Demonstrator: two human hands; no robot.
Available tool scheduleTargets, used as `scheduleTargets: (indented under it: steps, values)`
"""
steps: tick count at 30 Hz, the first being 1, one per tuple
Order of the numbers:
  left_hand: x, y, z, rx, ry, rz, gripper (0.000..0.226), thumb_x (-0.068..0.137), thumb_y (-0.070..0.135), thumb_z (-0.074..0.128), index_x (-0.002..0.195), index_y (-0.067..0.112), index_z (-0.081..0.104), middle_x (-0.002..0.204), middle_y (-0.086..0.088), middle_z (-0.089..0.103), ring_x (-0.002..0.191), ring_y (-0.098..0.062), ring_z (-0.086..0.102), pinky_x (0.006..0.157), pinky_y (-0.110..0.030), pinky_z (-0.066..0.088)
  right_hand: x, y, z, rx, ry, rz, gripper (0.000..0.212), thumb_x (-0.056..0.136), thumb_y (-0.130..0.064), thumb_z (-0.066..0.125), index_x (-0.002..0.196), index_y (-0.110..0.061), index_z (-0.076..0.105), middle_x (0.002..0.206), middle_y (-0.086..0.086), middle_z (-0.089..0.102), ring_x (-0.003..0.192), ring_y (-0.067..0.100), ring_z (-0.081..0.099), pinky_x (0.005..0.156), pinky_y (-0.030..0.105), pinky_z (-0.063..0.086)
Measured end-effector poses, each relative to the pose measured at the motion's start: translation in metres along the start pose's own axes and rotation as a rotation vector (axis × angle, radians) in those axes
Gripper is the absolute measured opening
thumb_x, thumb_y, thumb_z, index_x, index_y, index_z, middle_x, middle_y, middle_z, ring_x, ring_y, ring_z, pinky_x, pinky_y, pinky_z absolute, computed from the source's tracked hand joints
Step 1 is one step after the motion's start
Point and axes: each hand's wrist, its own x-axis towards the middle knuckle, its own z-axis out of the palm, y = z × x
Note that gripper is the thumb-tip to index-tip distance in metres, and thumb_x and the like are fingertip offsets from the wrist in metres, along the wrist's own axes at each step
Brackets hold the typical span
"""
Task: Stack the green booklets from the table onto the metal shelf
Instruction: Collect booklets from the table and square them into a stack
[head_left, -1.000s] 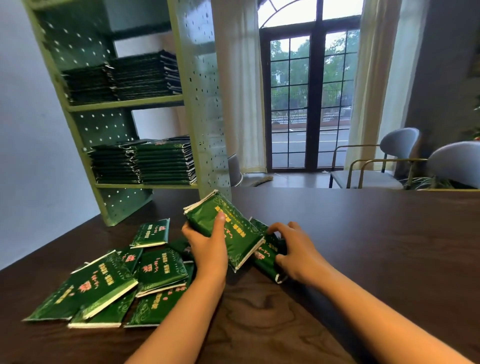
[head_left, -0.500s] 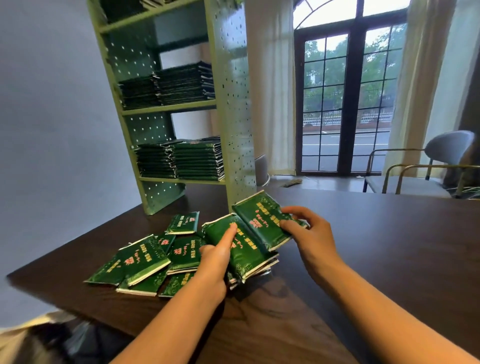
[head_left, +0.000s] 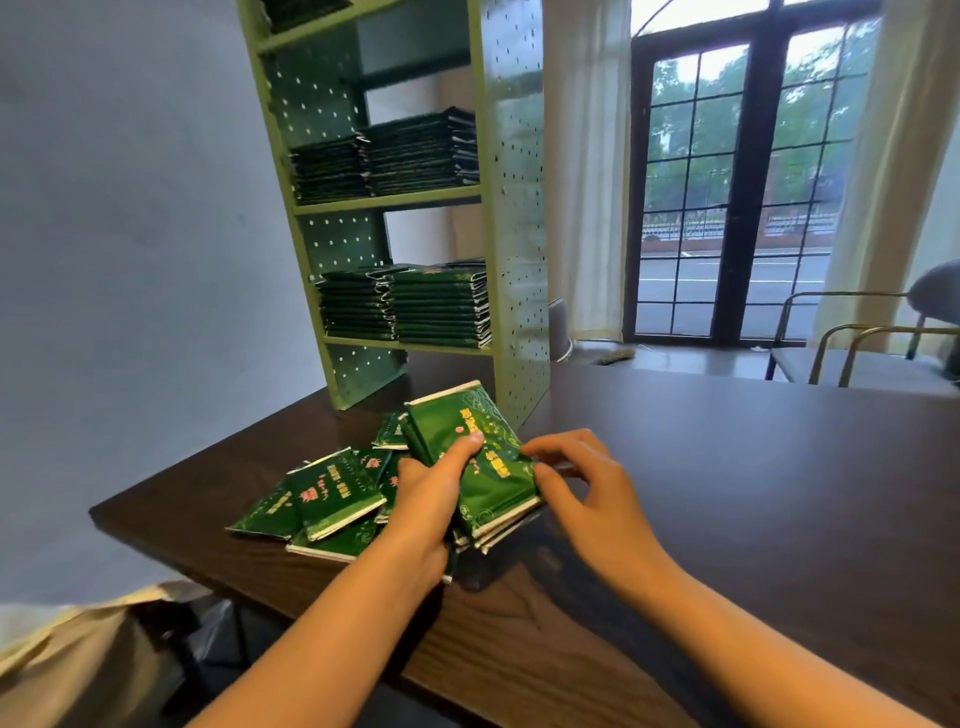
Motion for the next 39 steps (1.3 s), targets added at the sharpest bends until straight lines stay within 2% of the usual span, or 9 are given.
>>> scheduleTargets:
  steps: [4,9,13,15,21,25,27,33,39]
  values:
    - [0.014,0.018,-0.034,-0.088,0.001,-0.012,0.056,0.077,0.033,0.076,0.123,0.008,0.056,0.102,-0.016,0.071,0.080,-0.030,0.072,0.060,-0.037,0.057,0.010,0.002,0.009,-0.058,-0.094,0.031,0.018,0.094,-0.010,0.054,0.098,-0.024,0.065,0.100,-0.005,0.059,0.092,0.001,0.055,0.078,0.006,0.040]
    - [0.042,0.036,-0.082,-0.088,0.082,0.050,0.063,0.072,0.037,0.079,0.123,0.008,0.056,0.104,-0.016,0.071,0.084,-0.030,0.071,0.065,-0.037,0.056,0.032,0.009,0.030,-0.259,-0.219,0.159,0.013,0.095,-0.017,0.052,0.100,-0.022,0.063,0.095,-0.010,0.050,0.087,0.003,0.051,0.071,0.002,0.035]
    - [0.061,0.047,-0.114,-0.039,0.156,0.125,0.061,0.071,0.038,0.079,0.120,0.008,0.057,0.104,-0.015,0.071,0.088,-0.029,0.071,0.082,-0.041,0.056,0.048,0.015,0.054,-0.499,-0.333,0.309,0.029,0.096,-0.035,0.049,0.118,-0.018,0.058,0.116,0.004,0.053,0.110,0.024,0.051,0.092,0.034,0.043]
    - [0.068,0.050,-0.126,-0.040,0.183,0.143,0.054,0.075,0.036,0.076,0.118,0.008,0.057,0.104,-0.014,0.071,0.089,-0.028,0.070,0.079,-0.039,0.055,0.054,0.016,0.067,-0.591,-0.371,0.360,0.040,0.094,-0.045,0.047,0.125,-0.019,0.052,0.125,0.005,0.056,0.116,0.028,0.049,0.095,0.042,0.043]
    - [0.087,0.041,-0.140,-0.026,0.178,0.219,0.050,0.080,0.030,0.073,0.123,0.011,0.055,0.109,-0.012,0.069,0.092,-0.025,0.068,0.071,-0.032,0.053,0.060,0.010,0.094,-0.740,-0.465,0.394,0.057,0.089,-0.061,0.044,0.130,-0.021,0.044,0.129,0.002,0.056,0.120,0.028,0.047,0.095,0.042,0.044]
    - [0.093,0.028,-0.141,-0.054,0.157,0.196,0.060,0.070,0.041,0.077,0.121,0.015,0.057,0.109,-0.010,0.070,0.095,-0.027,0.068,0.091,-0.046,0.053,0.060,0.004,0.105,-0.892,-0.521,0.396,0.070,0.085,-0.071,0.038,0.132,-0.019,0.044,0.137,0.006,0.048,0.128,0.032,0.038,0.100,0.046,0.039]
    - [0.094,0.023,-0.141,-0.066,0.135,0.197,0.054,0.076,0.038,0.075,0.122,0.016,0.058,0.109,-0.009,0.070,0.096,-0.027,0.068,0.093,-0.047,0.052,0.059,0.003,0.107,-0.932,-0.528,0.415,0.076,0.084,-0.074,0.034,0.133,-0.016,0.046,0.139,0.009,0.045,0.131,0.033,0.034,0.103,0.048,0.035]
    - [0.094,0.017,-0.140,-0.115,0.057,0.188,0.044,0.084,0.031,0.069,0.124,0.016,0.057,0.103,-0.007,0.073,0.089,-0.023,0.071,0.074,-0.034,0.054,0.054,0.009,0.106,-0.981,-0.531,0.417,0.086,0.081,-0.077,0.036,0.133,-0.009,0.045,0.141,0.012,0.039,0.133,0.031,0.032,0.108,0.046,0.030]
    - [0.089,0.018,-0.135,-0.135,-0.048,0.150,0.034,0.088,0.026,0.064,0.119,0.014,0.060,0.093,-0.006,0.074,0.078,-0.019,0.073,0.061,-0.028,0.056,0.054,0.014,0.089,-0.742,-0.613,0.470,0.063,0.074,-0.069,0.059,0.104,-0.015,0.050,0.127,0.007,0.046,0.121,0.026,0.040,0.101,0.044,0.038]
